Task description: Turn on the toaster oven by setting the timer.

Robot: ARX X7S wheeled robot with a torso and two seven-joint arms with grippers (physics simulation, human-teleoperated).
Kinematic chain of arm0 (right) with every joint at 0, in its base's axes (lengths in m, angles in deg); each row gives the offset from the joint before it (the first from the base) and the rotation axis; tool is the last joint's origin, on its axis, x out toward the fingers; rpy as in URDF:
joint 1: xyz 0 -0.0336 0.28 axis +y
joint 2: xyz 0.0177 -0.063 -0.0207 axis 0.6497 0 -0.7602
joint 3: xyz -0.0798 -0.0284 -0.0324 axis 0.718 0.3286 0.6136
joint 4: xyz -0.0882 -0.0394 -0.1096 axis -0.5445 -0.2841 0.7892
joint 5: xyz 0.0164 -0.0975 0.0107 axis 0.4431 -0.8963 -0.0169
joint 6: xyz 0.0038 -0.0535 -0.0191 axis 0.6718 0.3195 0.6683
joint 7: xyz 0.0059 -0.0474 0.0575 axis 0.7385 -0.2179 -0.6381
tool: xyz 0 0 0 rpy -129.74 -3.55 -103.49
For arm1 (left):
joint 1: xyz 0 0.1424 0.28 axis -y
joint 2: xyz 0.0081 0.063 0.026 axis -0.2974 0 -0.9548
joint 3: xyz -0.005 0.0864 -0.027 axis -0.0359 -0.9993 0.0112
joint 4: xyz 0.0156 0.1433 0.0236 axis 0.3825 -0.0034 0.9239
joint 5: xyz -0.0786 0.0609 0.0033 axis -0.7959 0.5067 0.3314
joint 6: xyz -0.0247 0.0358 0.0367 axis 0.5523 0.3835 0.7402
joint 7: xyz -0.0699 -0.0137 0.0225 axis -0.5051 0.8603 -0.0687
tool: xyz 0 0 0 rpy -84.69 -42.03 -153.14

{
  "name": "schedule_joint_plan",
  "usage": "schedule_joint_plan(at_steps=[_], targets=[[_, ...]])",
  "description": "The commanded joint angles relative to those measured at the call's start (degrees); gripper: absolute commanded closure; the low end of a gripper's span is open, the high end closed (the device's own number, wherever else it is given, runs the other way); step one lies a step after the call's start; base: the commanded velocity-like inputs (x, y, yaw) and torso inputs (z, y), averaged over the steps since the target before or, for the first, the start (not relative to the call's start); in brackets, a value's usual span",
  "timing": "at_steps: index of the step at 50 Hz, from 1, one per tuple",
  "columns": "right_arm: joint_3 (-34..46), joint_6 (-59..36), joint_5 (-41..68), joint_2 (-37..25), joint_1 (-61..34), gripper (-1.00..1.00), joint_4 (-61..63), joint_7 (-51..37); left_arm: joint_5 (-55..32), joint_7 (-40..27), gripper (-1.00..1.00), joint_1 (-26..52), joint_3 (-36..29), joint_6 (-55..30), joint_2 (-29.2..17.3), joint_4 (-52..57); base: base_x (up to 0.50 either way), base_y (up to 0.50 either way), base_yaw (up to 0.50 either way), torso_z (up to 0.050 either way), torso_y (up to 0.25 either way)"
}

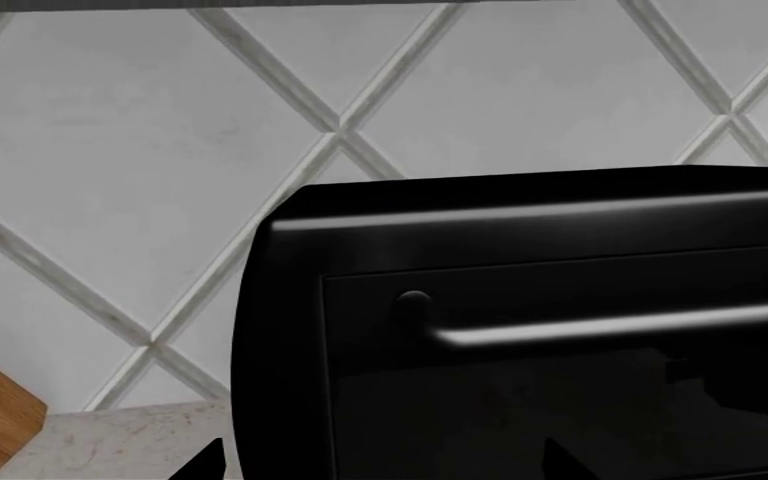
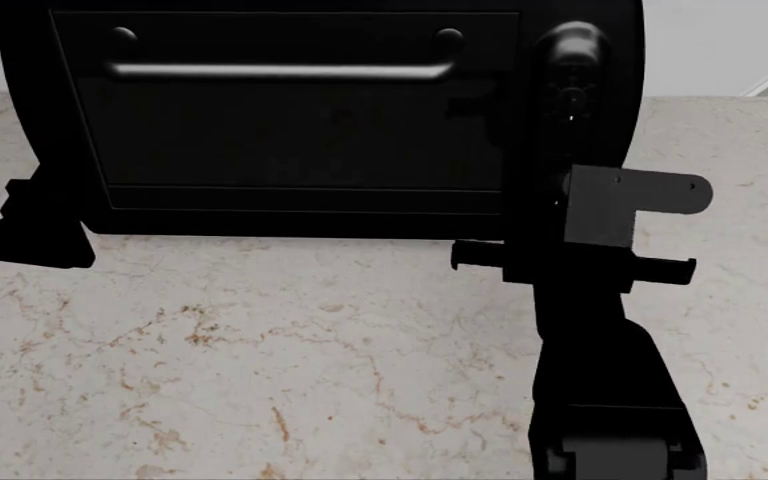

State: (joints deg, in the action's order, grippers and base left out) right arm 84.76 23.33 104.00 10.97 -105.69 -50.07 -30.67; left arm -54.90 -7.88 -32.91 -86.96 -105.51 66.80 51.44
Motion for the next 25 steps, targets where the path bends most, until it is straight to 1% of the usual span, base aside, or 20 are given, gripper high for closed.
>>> schedule_joint_plan(at_steps=[1, 9, 25], targets=[[-5.7, -1.6, 0.3, -1.6, -0.4, 1.00, 4.4, -0.8, -0.5, -0.4, -1.00, 0.1, 0.1, -0.6, -0.2, 0.7, 0.00, 0.00, 0.00, 0.000, 0.000], [-9.8, -3.2, 5.6, -1.4, 0.2, 1.00, 6.9, -0.1, -0.6, -0.5, -1.00, 0.1, 0.0, -0.7, -0.4, 1.0, 0.00, 0.00, 0.00, 0.000, 0.002], [-17.0, -5.1, 14.8, -1.1, 0.6, 1.00, 7.8, 1.6, -1.3, -1.4, -1.00, 0.7, -0.1, -2.0, -0.6, 2.2, 0.00, 0.00, 0.00, 0.000, 0.003]])
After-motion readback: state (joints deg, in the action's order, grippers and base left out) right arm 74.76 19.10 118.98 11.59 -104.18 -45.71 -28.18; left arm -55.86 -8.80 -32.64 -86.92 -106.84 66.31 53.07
